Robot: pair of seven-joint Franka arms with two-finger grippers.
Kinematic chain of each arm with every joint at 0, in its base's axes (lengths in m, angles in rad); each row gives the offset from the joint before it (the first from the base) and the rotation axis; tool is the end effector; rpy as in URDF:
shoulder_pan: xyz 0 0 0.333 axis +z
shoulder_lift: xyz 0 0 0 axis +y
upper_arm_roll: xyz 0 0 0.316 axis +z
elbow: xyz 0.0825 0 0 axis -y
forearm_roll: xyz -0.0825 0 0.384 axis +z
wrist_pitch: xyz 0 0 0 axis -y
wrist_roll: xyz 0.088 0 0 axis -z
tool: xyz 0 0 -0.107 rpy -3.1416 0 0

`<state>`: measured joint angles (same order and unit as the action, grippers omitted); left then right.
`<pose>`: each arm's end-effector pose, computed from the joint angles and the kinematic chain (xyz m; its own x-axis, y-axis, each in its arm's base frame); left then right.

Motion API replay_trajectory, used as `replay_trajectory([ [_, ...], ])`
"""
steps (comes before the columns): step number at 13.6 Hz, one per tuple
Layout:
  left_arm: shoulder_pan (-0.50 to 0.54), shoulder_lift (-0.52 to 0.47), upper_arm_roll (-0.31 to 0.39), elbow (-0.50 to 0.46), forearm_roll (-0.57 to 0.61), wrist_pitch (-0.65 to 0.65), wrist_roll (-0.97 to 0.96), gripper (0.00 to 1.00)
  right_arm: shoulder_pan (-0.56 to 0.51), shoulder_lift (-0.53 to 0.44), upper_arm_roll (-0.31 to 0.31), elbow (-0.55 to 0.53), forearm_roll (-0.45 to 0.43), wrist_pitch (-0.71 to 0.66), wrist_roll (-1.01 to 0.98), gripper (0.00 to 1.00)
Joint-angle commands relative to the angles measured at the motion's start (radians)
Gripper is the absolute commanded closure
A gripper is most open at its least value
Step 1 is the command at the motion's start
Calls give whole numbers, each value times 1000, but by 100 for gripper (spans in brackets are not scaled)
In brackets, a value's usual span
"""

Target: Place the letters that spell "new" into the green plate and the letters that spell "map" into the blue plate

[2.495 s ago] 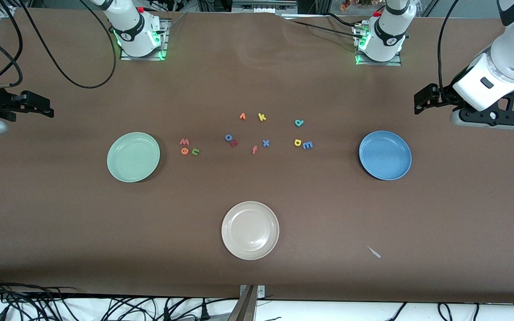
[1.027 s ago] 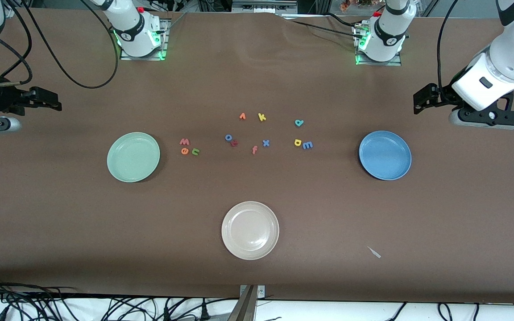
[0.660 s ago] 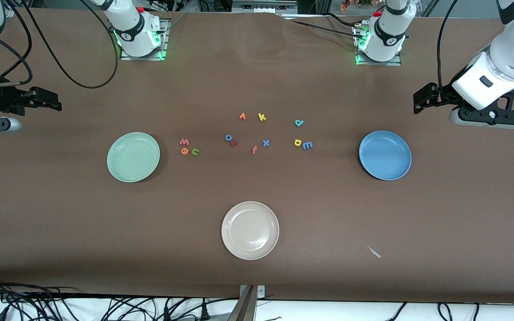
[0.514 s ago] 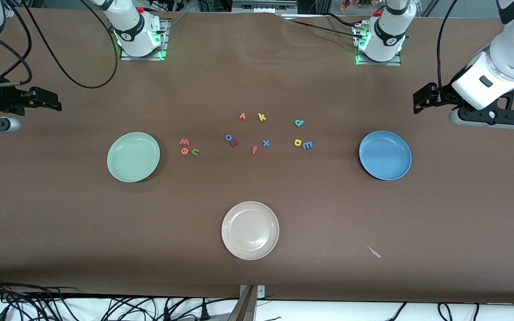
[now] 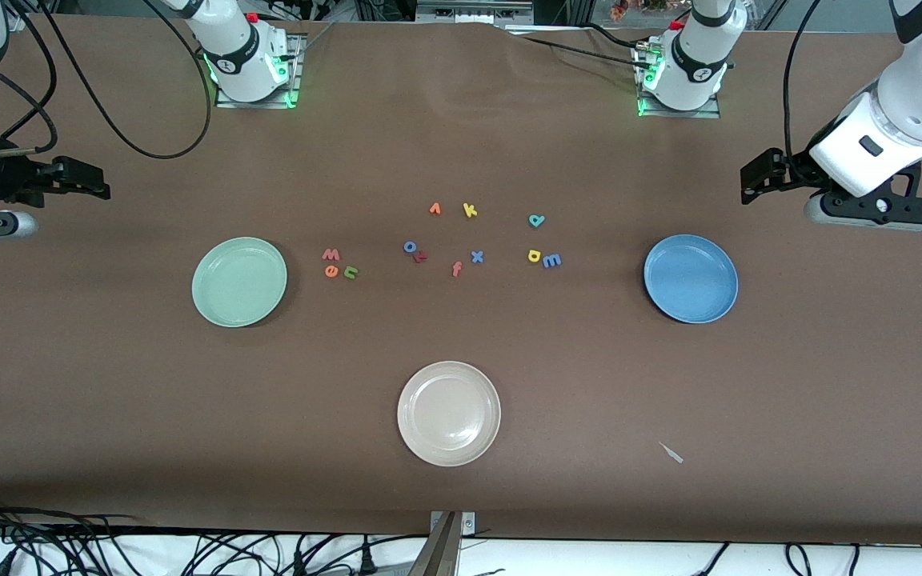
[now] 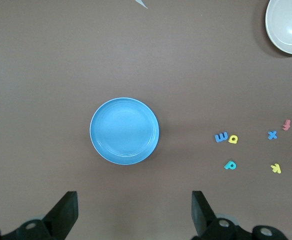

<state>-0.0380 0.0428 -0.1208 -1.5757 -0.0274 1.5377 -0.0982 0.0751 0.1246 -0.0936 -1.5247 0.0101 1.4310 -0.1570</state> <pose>0.5551 -0.0905 0.5958 0.9946 -0.0613 -0.0832 -0.0594 -0.9979 0.0245 0.5730 -0.0063 0.5652 0.9671 0.1381 -0.2136 0.1343 -0.9904 -0.0322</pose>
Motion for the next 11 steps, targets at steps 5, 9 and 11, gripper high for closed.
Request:
replay_trajectory([
  [5,-5,-12,1,8,23,-10,12,0,-3,-5,-2,-9,18,-11,8,0],
  [9,-3,-12,3,9,14,-10,17,0,-1,-6,0,-11,19,-20,8,0],
  [11,-8,-6,0,8,11,-13,6,0,-1,-6,0,-11,19,-21,8,0],
])
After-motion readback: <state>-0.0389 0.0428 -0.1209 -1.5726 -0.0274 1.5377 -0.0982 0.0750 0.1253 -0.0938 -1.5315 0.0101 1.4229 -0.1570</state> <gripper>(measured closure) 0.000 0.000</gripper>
